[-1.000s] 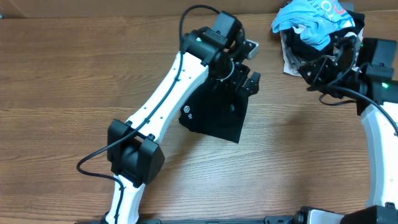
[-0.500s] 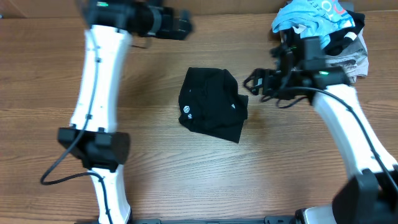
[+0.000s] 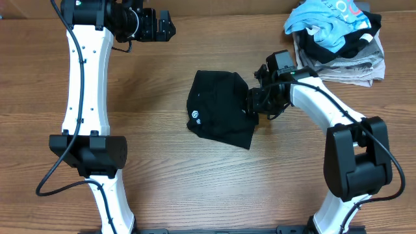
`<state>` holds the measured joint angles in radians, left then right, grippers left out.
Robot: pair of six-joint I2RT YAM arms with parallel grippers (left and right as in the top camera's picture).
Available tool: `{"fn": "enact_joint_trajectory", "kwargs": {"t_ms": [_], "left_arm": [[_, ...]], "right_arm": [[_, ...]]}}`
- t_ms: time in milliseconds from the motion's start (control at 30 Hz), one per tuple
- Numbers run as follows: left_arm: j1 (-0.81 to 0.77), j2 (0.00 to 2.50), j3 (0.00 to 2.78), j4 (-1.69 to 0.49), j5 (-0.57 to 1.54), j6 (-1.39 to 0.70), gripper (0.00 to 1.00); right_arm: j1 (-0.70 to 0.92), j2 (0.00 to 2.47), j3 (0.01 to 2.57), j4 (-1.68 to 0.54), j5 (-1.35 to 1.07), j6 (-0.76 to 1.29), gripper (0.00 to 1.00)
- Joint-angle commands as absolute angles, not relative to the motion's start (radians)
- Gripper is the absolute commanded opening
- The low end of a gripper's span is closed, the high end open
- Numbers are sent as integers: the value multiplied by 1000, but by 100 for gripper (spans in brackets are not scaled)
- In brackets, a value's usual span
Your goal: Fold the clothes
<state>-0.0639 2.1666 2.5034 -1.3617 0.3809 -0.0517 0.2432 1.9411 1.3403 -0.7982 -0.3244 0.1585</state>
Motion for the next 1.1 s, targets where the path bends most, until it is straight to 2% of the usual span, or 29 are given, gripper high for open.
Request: {"fn": "enact_joint_trajectory", "kwargs": {"t_ms": [0, 33, 67, 400, 567, 967, 1000, 1033, 1067], "left_arm": [[-67, 2154, 2501, -1361, 352, -27, 100], [-67, 2154, 2501, -1361, 342, -22, 100], [-67, 2154, 2501, -1361, 322, -22, 100], [-58, 2154, 2501, -1371, 268, -22, 100], [-58, 2154, 2501, -1384, 220, -22, 100], [-57, 2154, 2501, -1385, 199, -22, 100], [-57, 2154, 2501, -1385, 199, -22, 100], [-57, 2154, 2501, -1385, 199, -22, 100], [-57, 2154, 2501, -1385, 199, -22, 100]], "right_arm": [[263, 1936, 1341, -783, -315, 154, 37], [265, 1936, 1341, -785, -315, 152, 14], [265, 1935, 1344, -795, -318, 152, 4], [260, 1807, 1488, -1133, -385, 153, 4], [260, 1783, 1473, -1244, -274, 226, 4], [259, 1783, 1079, -933, -263, 342, 4], [259, 1783, 1077, -928, -263, 341, 7], [259, 1783, 1077, -920, -263, 341, 15], [259, 1783, 1078, -905, -266, 341, 32]]}}
